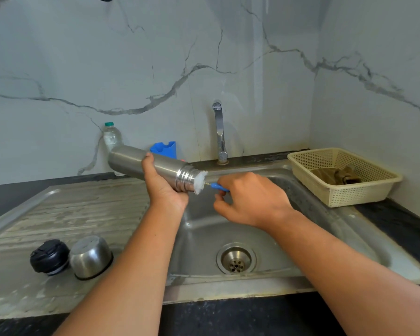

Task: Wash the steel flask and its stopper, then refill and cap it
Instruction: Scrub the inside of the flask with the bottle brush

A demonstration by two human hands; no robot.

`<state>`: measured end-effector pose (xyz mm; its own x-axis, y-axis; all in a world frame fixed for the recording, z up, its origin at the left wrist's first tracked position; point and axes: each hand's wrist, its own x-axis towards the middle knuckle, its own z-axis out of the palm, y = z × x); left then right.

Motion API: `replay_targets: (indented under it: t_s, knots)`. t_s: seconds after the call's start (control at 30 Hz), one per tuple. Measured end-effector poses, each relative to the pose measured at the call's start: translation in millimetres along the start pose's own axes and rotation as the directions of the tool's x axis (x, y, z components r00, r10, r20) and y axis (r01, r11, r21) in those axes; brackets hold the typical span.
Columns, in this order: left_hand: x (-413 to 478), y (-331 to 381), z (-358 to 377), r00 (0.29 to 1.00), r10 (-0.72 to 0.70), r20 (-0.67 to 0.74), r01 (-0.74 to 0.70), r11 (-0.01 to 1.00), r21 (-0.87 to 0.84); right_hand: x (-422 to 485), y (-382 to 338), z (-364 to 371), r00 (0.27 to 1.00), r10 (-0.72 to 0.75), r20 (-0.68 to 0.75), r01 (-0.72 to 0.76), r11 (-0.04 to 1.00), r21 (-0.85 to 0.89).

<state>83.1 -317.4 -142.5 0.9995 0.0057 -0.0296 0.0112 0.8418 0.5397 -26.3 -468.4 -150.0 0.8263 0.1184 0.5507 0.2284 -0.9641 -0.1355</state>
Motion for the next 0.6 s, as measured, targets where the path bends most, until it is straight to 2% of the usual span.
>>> replay_targets:
  t_s: [0.07, 0.3, 0.4, 0.47, 0.6]
  knots:
    - [3.5, 0.1, -0.6, 1.000, 0.018, 0.003, -0.018, 1.000, -0.024, -1.4, -0.4, -0.6, 0.999, 0.002, -0.036, -0.002, 1.000, -0.010]
    - [-8.2, -10.2, 8.7, 0.999, -0.008, 0.044, 0.004, 0.997, 0.083, 5.4, -3.7, 6.1, 0.997, 0.069, -0.018, -0.067, 0.993, 0.099]
    - [-7.7, -15.7, 8.5, 0.993, 0.020, -0.120, 0.006, 0.978, 0.210, 4.1, 2.3, 8.7, 0.993, 0.110, -0.032, -0.109, 0.993, 0.046]
    - [-7.9, -19.1, 9.6, 0.964, 0.092, -0.249, -0.016, 0.957, 0.291, 4.7, 5.0, 10.5, 0.993, 0.105, -0.057, -0.107, 0.994, -0.024]
    - [-5.3, -15.7, 12.3, 0.955, 0.110, -0.276, -0.025, 0.955, 0.296, 7.4, 6.4, 16.2, 0.993, 0.076, -0.090, -0.087, 0.989, -0.123]
